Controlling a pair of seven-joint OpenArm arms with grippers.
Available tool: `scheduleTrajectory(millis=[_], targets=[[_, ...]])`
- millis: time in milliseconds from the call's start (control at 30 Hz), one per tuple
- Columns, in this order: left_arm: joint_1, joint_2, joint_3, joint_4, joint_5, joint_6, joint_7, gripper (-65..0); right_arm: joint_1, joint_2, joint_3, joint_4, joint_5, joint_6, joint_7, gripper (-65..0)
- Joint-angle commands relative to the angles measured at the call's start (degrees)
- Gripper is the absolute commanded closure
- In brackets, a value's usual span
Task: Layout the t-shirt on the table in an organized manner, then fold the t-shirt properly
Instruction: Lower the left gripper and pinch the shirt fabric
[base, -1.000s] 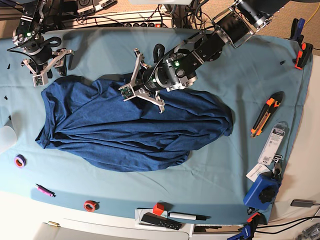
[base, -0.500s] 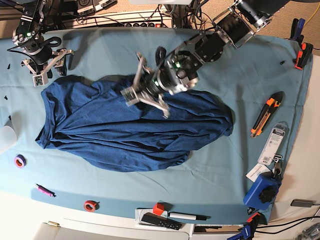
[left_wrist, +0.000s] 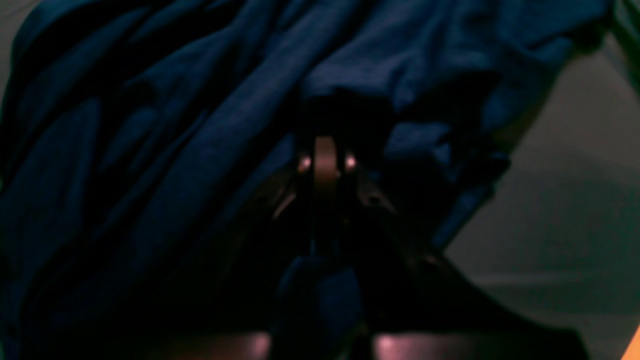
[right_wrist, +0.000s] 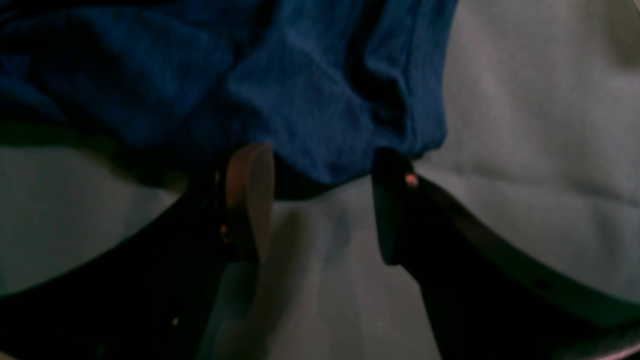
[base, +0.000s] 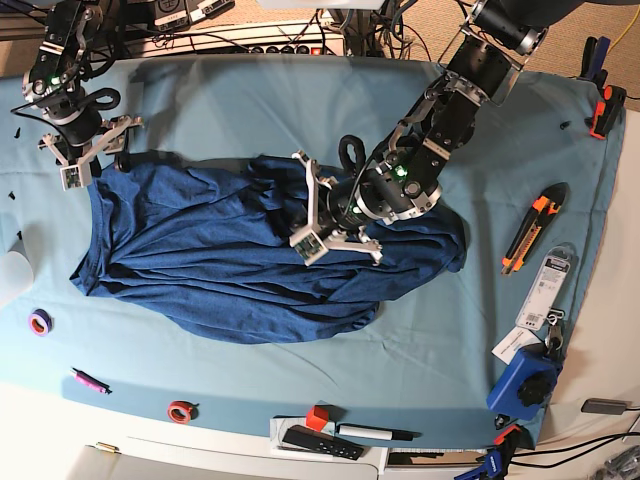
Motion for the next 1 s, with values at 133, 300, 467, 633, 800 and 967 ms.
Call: scheduleTrajectory(millis=[133, 300, 467, 633, 800, 967], targets=[[-0.96, 0.44, -0.22, 0.24, -0.48, -2.25, -3.69, -25.6, 0.76, 0.81, 0.48, 0.92, 0.59, -1.14, 1.25, -31.2], [-1.11, 0.46, -0.22, -4.57, 2.19, 0.17, -10.32, -30.3, 0.76, 0.81, 0.48, 0.92, 0.61, -1.14, 1.22, -31.2], [-2.1, 1.49, -0.22, -9.55, 2.19, 0.31, -10.75, -30.3, 0.76, 0.81, 0.48, 0.92, 0.61, -1.14, 1.25, -31.2], [-2.25, 3.61, -0.22, -10.29, 2.19, 0.33, -10.91, -30.2, 0.76, -0.92, 0.48, 0.9, 0.59, -1.14, 1.27, -31.2], [-2.25, 6.21, -0.15, -10.29, 1.99, 0.09, -10.91, -30.0, 0.76, -3.61, 0.48, 0.9, 0.61, -1.14, 1.2, -31.2], [-2.25, 6.8, -0.17, -10.38, 2.21, 0.28, -10.93, -27.6, 0.76, -4.24, 0.48, 0.9, 0.59, -1.11, 1.14, -31.2]])
